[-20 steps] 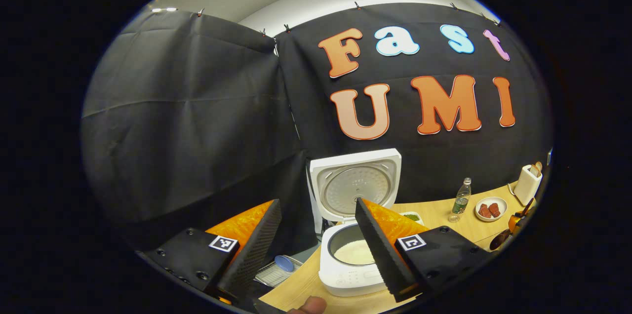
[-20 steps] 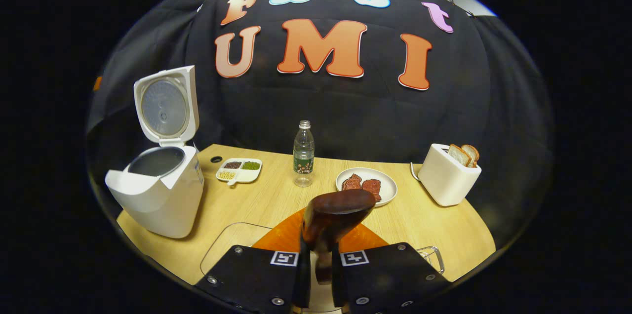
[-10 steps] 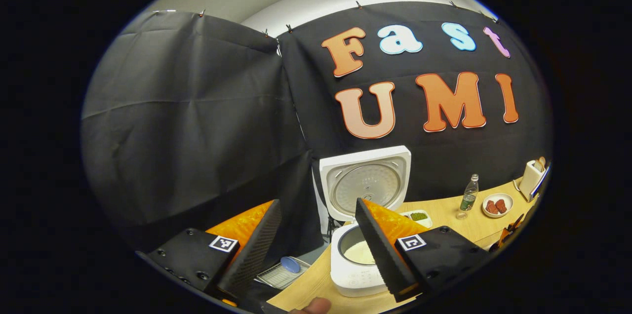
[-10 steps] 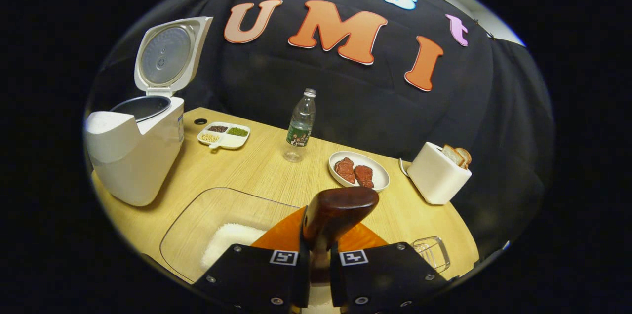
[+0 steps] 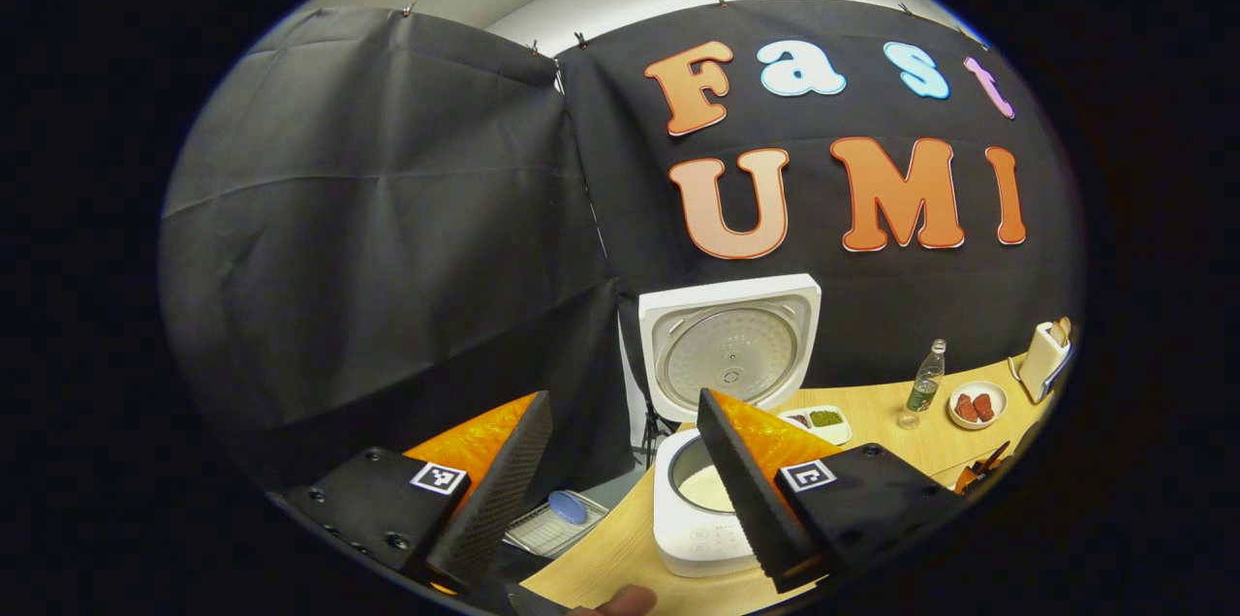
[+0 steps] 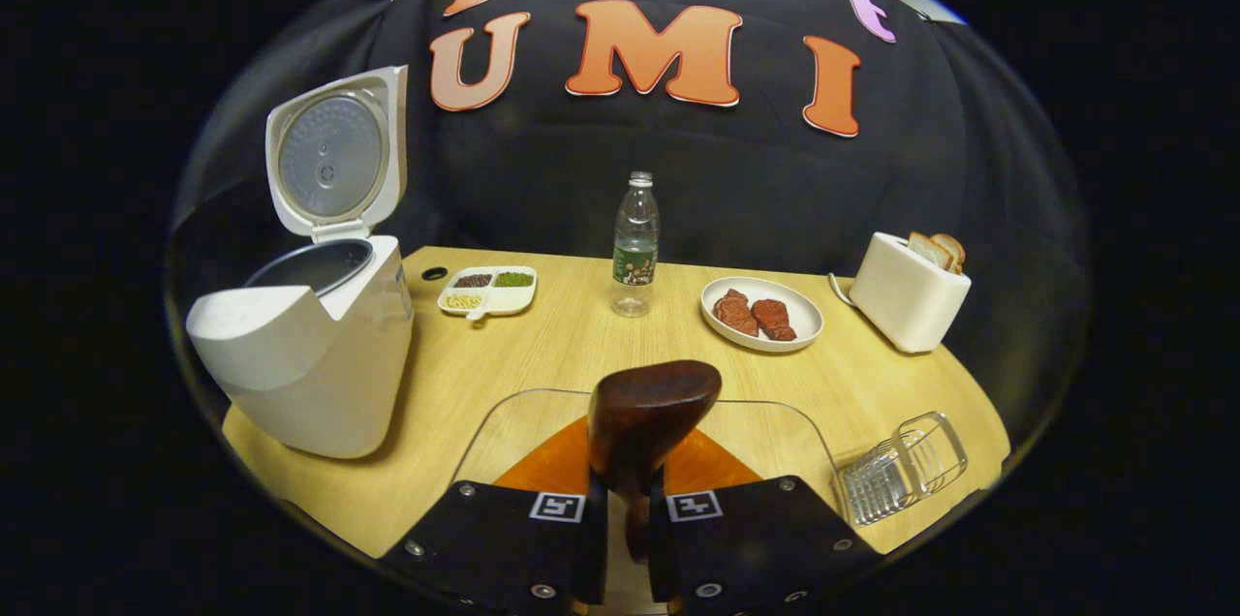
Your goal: Close the left gripper, press the button to open the rice cooker; take a wooden spoon from the chopstick holder with the right hand, scoop a spoonful of rice and pour it into the rice cooker, then put the wooden spoon back into the chopstick holder.
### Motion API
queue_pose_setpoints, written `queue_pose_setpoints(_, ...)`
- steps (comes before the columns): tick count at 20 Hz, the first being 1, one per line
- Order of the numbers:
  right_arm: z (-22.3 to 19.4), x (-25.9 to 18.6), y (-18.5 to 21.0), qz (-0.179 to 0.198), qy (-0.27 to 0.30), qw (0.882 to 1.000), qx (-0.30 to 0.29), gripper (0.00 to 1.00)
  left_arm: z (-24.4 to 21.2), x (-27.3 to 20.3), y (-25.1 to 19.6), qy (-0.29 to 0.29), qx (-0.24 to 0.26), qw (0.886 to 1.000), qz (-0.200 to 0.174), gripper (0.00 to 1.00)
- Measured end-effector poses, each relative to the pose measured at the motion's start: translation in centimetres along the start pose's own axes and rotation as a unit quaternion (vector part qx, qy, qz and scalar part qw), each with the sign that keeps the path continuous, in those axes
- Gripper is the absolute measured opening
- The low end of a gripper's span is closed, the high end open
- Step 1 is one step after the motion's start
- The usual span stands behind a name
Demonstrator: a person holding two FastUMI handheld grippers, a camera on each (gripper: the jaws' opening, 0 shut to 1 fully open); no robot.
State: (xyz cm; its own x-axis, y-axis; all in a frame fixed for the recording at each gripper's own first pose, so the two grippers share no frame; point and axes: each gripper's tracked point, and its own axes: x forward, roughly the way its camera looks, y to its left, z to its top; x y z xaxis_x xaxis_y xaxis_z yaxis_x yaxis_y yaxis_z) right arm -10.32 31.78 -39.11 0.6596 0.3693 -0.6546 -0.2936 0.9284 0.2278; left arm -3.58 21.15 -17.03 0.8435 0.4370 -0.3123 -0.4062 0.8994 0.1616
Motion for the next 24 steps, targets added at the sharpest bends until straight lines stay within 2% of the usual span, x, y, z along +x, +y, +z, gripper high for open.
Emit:
queue_pose_setpoints(4,-0.4,0.0,2.4,0.043,0.031,0.996,0.077,0.17,-0.2,0.0,0.2,0.004,0.003,1.000,0.002,1.00)
queue_pose_setpoints(8,-0.8,0.5,1.7,0.058,0.066,0.985,0.148,0.17,-0.3,-0.2,0.5,0.007,0.005,1.000,0.009,1.00)
queue_pose_setpoints(10,-1.2,0.8,1.1,0.070,0.091,0.972,0.204,0.17,-0.4,-0.3,0.5,0.008,0.005,1.000,0.012,1.00)
queue_pose_setpoints(14,-1.6,0.9,0.2,0.094,0.120,0.938,0.312,0.17,-0.3,-0.4,0.6,0.009,0.006,1.000,0.013,1.00)
queue_pose_setpoints(24,0.9,-0.3,-2.8,0.150,0.097,0.873,0.453,0.16,-0.1,-0.6,0.4,0.000,0.012,1.000,-0.008,1.00)
